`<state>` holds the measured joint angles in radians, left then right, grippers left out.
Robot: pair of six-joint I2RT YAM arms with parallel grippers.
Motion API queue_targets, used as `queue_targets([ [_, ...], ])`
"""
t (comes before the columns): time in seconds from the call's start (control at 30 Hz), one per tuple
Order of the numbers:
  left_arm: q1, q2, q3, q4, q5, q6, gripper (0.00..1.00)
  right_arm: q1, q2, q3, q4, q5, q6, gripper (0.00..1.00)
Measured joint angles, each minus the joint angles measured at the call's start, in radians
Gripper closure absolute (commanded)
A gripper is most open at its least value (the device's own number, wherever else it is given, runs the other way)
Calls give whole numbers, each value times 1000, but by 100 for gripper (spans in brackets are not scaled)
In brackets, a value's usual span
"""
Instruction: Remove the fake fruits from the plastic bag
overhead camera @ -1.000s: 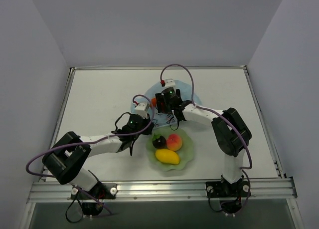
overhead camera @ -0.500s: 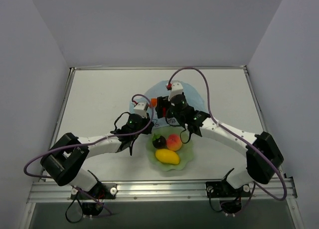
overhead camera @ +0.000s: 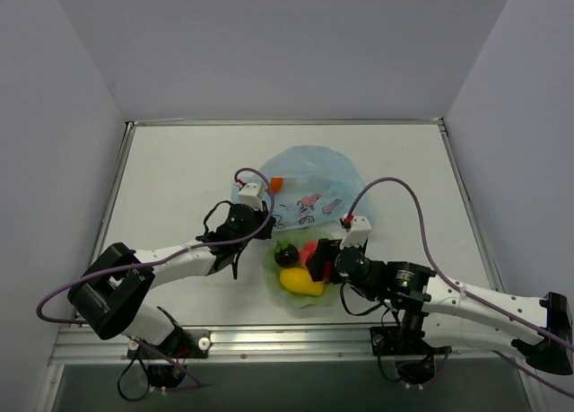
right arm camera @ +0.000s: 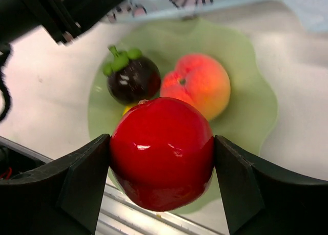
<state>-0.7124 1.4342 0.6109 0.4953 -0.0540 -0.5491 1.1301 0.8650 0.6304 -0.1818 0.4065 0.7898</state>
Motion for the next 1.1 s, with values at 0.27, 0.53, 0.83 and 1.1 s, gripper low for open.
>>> queue_targets([
  [0.27,0,0,0,-2,0,0,98,166,117,5,-187,112,205,41],
  [0.53,0,0,0,-2,0,0,98,180,221,70,-250,200,241,11],
  [0.83,0,0,-3,11,-16,-2,98,87,234,229,-146,247,17,55],
  [1.1,0,0,-40,44,-64,-27,98,-274,517,264,293,27,-265,66],
])
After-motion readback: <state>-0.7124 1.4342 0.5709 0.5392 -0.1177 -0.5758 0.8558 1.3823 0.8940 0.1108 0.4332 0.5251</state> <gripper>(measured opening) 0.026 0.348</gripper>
